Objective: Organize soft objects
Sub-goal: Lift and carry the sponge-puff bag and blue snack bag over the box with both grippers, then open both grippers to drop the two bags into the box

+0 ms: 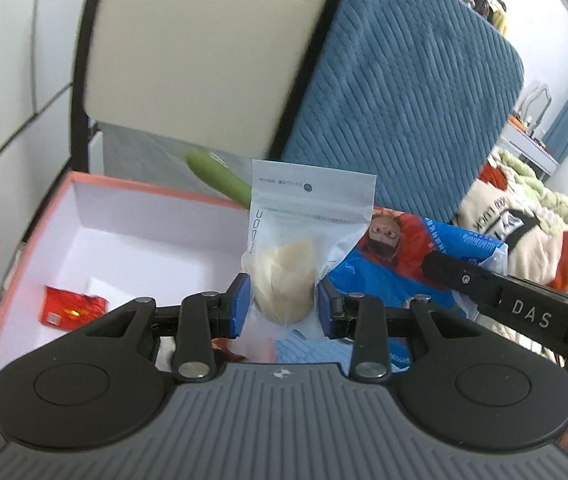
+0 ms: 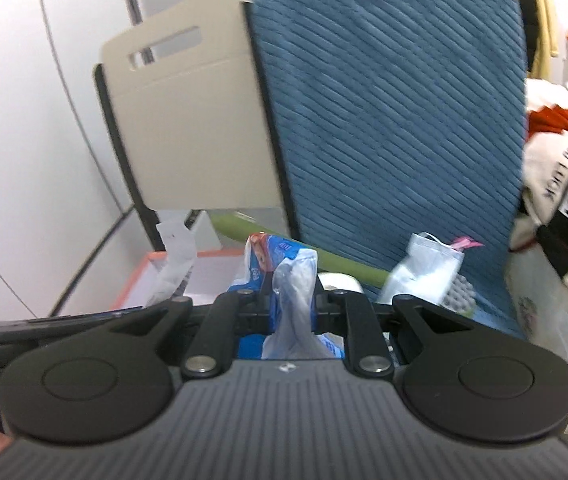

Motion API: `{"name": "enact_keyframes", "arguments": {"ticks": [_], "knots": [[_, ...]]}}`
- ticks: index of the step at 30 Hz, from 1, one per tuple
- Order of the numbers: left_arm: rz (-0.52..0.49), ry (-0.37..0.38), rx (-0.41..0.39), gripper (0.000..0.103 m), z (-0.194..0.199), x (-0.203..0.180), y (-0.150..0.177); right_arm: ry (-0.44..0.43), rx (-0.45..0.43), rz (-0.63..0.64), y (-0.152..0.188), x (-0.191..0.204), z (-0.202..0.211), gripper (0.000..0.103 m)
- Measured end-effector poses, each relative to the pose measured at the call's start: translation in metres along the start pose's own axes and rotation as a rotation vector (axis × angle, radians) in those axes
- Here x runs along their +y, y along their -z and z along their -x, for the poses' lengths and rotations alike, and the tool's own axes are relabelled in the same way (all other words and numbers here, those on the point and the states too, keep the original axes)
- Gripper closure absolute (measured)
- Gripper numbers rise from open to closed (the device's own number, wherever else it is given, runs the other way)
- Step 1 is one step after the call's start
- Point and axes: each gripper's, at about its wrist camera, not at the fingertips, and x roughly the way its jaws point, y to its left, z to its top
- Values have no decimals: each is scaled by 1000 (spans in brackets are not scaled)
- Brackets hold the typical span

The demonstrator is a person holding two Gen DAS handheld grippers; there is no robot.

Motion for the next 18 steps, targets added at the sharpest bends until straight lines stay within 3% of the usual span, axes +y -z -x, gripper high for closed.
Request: {"name": "enact_keyframes", "arguments": {"ticks": [7, 14, 18], "knots": [[34, -48, -24, 62, 22, 51, -10, -46, 23, 36, 4, 48, -20, 85], [63, -95, 8, 62, 33, 108, -1, -55, 97, 60, 35, 82, -54, 85], [88, -118, 51, 62, 20, 136, 6, -50, 153, 58, 56, 90, -78, 85]]}}
